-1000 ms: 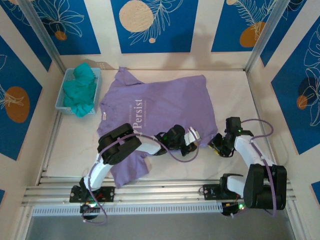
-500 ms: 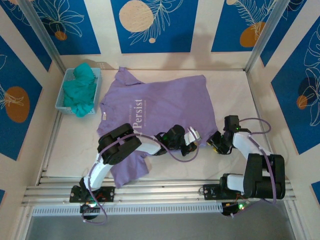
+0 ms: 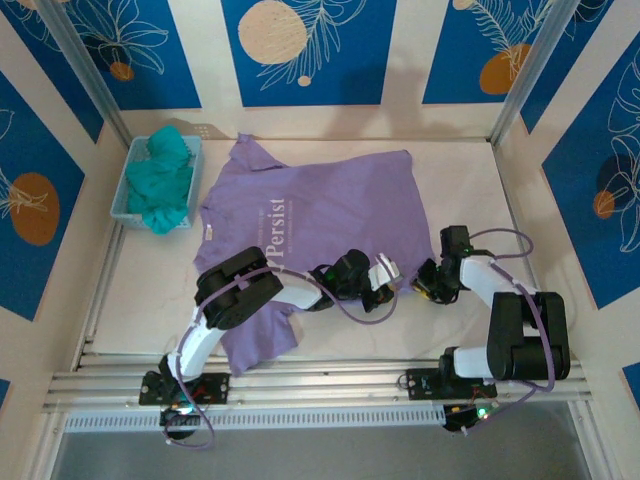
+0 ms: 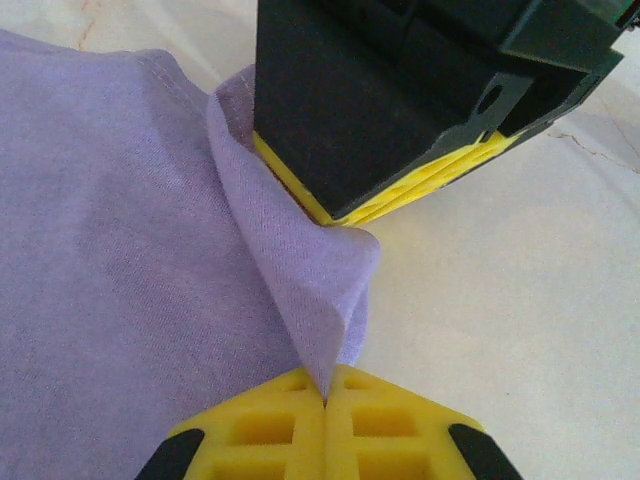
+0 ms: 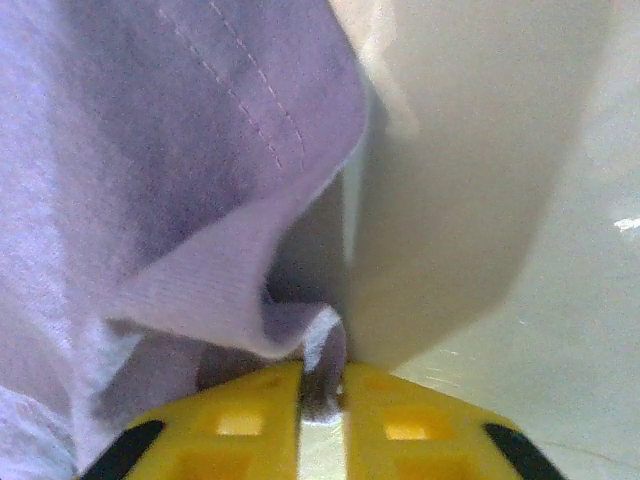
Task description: Fold the inside-out t-shirt
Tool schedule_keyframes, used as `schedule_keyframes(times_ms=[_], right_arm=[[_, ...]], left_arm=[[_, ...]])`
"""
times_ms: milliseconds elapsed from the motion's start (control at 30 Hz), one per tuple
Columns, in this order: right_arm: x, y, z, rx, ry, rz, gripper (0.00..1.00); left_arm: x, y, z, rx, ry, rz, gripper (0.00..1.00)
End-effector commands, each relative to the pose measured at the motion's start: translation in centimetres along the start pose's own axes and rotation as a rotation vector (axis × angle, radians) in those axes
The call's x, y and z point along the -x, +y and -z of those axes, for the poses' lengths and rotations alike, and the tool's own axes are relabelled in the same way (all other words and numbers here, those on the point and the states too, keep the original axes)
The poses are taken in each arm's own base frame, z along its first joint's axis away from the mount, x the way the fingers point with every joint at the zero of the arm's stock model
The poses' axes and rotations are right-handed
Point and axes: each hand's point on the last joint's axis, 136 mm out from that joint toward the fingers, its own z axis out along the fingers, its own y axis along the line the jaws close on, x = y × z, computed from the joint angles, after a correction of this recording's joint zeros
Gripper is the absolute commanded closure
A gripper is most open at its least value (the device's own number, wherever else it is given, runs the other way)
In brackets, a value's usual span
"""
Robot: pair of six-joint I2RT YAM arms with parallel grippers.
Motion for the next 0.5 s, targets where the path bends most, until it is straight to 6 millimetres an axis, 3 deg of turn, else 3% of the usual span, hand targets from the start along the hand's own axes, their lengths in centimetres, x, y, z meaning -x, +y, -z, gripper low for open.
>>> schedule_keyframes(times_ms=[0,267,467], right_arm=[[1.2,0.5,0.9,-0.011,-0.053,0.020,0.89],[3.2,0.2,5.2,-0.021,-0.205,0.034,0.96],[4.4,0.0,7.2,-0.002,-0.264,0.026,0.98]], left_arm=[[0.3,-0.2,0.1,-0.029,-0.024,0.007,1.00],[0.5,-0.4,0.1,-0.041,-0.032,0.007,1.00],[0.4,-0.8,-0.5,-0.072,-0.027,0.013,1.00]])
